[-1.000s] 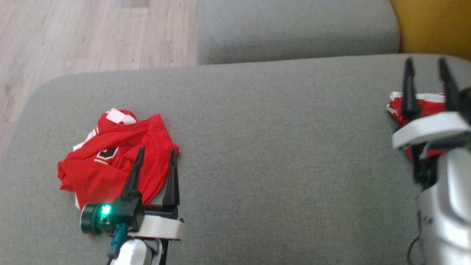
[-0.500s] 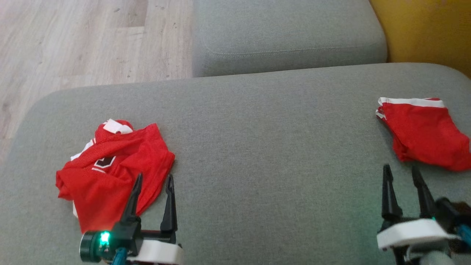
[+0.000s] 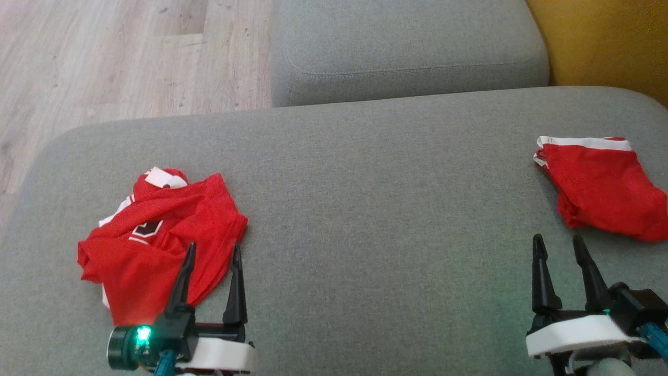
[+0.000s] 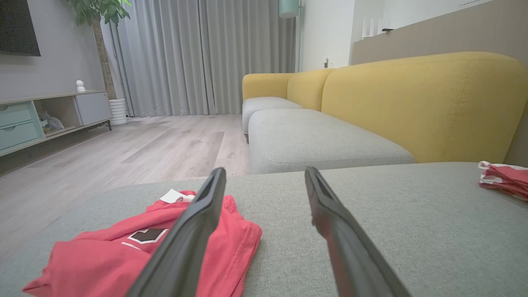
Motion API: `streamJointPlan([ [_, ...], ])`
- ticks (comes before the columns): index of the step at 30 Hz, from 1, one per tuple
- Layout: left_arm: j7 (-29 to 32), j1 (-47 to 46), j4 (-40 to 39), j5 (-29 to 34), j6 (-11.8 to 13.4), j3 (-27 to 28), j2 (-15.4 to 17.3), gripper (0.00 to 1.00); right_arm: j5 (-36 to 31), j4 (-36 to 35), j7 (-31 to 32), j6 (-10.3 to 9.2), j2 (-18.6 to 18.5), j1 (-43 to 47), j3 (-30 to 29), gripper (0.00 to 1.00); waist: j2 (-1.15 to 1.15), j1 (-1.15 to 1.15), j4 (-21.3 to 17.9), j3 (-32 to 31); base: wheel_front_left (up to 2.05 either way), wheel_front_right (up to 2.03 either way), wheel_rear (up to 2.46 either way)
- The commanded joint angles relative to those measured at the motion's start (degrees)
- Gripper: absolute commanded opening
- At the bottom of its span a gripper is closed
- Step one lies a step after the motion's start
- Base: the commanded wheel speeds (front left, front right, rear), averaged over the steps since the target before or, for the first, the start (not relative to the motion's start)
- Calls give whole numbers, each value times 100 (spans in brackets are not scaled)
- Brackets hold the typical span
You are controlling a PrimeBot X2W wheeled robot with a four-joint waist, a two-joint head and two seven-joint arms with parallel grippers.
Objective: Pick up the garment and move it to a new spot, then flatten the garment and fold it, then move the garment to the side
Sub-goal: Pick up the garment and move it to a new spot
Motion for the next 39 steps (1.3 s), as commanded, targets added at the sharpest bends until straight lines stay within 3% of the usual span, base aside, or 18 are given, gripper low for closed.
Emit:
streamJointPlan([
  [1,-55,-342,-155,38,63,136,-25,100,51,-205,-75,-4,-34,-191,152,100,0,0,1,-4,0,0,0],
  [9,-55,-313,-125,57,76,211,-30,100,124,-262,-77,-4,-34,-161,151,100,0,0,205,-26,0,0,0],
  [25,-55,-83,-167,198,27,501,13,100,423,-278,-78,-4,-34,50,984,100,0,0,1515,-213,0,0,0],
  [39,-55,6,-56,292,22,560,95,100,596,-239,-78,-4,-34,200,1266,100,0,0,2250,-399,0,0,0],
])
